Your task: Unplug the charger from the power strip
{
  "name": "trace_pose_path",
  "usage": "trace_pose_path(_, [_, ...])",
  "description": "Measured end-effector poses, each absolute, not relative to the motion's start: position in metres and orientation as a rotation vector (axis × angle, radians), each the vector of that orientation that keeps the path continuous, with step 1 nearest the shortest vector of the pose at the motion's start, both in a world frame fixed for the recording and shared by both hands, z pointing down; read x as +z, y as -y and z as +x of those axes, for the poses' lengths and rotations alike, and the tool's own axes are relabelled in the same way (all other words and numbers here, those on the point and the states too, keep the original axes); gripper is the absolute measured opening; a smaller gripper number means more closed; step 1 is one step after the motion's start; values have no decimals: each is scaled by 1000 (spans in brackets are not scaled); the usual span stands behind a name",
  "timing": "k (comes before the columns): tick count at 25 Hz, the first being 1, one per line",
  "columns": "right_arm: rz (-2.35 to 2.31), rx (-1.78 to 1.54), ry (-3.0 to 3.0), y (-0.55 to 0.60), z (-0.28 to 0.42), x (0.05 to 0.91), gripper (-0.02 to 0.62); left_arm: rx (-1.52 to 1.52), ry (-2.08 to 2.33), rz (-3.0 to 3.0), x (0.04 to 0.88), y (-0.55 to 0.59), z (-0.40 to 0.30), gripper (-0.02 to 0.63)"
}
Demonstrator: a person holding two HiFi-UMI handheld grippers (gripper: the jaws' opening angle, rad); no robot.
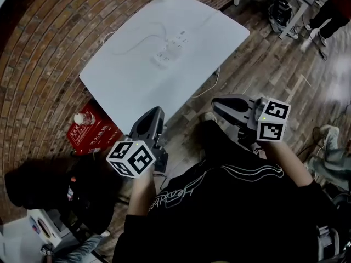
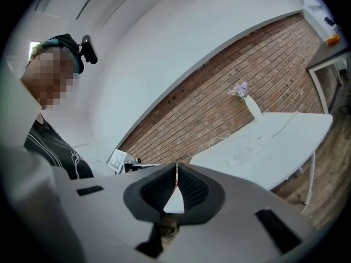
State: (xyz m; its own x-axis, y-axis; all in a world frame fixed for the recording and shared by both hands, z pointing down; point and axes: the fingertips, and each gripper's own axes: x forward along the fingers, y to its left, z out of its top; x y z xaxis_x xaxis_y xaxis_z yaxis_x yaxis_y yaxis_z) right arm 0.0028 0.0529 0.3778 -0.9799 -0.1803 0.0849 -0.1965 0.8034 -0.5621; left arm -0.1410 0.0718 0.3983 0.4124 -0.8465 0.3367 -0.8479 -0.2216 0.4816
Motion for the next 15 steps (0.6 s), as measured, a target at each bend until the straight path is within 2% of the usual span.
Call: trace_pose_path(15, [200, 1027, 2929, 142, -32, 400, 0, 234, 1563, 1853, 476, 104, -197, 6])
